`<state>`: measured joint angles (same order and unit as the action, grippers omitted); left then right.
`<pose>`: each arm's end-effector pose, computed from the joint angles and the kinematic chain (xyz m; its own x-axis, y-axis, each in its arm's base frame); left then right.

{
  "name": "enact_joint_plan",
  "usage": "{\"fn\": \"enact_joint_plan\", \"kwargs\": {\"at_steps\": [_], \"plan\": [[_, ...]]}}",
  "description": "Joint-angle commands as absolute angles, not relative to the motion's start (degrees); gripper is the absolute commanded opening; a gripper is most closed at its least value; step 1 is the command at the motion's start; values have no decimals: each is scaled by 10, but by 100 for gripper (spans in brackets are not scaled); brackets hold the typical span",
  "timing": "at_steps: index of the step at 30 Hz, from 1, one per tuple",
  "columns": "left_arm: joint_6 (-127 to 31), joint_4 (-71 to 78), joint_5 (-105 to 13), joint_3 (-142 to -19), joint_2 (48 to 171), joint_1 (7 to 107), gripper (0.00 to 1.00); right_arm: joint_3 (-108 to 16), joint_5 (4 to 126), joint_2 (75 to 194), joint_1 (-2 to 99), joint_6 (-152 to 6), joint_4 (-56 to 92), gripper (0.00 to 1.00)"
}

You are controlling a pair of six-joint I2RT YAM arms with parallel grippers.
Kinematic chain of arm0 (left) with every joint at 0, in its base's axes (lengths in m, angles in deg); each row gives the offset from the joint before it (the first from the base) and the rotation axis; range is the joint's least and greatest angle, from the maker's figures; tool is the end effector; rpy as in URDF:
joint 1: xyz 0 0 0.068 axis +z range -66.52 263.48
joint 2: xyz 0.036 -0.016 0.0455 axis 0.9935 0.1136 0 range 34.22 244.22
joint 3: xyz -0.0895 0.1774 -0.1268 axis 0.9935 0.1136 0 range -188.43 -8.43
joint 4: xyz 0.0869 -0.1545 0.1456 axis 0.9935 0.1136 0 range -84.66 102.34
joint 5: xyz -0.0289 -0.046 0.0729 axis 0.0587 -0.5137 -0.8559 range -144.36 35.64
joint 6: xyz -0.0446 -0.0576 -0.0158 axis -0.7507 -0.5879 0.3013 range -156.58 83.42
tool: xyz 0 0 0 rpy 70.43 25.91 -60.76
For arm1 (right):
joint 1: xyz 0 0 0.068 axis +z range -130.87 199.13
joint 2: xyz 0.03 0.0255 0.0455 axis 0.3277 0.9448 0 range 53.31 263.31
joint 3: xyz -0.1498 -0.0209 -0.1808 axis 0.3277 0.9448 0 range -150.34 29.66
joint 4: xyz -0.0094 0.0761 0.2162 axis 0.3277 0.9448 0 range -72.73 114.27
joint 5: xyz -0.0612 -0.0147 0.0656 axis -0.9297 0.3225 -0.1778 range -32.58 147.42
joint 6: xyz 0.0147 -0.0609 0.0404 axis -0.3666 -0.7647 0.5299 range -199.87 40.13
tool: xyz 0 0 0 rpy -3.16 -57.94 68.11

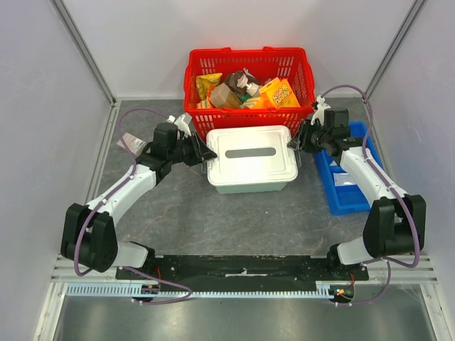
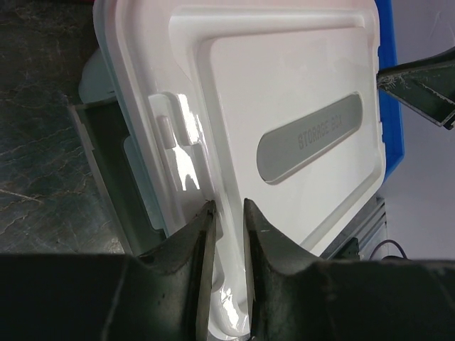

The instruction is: Organize the chemistry lab equipment

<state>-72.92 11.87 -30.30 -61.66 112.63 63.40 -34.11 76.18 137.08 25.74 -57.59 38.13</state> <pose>0.2751 -0.1277 0.2302 -0.7764 -0.2923 -0.5583 0.2223 0.7019 -0.6767 0.3101 0.0562 0.2349 -0.7343 0.2763 -0.6200 -0.0781 0.8730 0.4815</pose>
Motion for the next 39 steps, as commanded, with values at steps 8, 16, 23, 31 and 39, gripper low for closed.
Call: {"fn": "enact_joint_plan", "kwargs": {"at_steps": [8, 16, 23, 31, 39], "plan": [[-687, 164, -343, -631, 1160, 625, 29, -280, 733, 1373, 263, -570, 279, 46], [-684, 164, -347, -632, 1168, 619, 29, -247, 729, 1372, 264, -563, 261, 46], [-682, 181, -349, -642, 1165, 612, 30, -243, 752, 1366, 264, -550, 284, 57], [-668, 212, -357, -690, 1166, 612, 31, -305, 781, 1335, 260, -566, 316, 88], [-663, 215, -354, -684, 1181, 612, 31, -283, 920, 1346, 225, -560, 293, 97]]}}
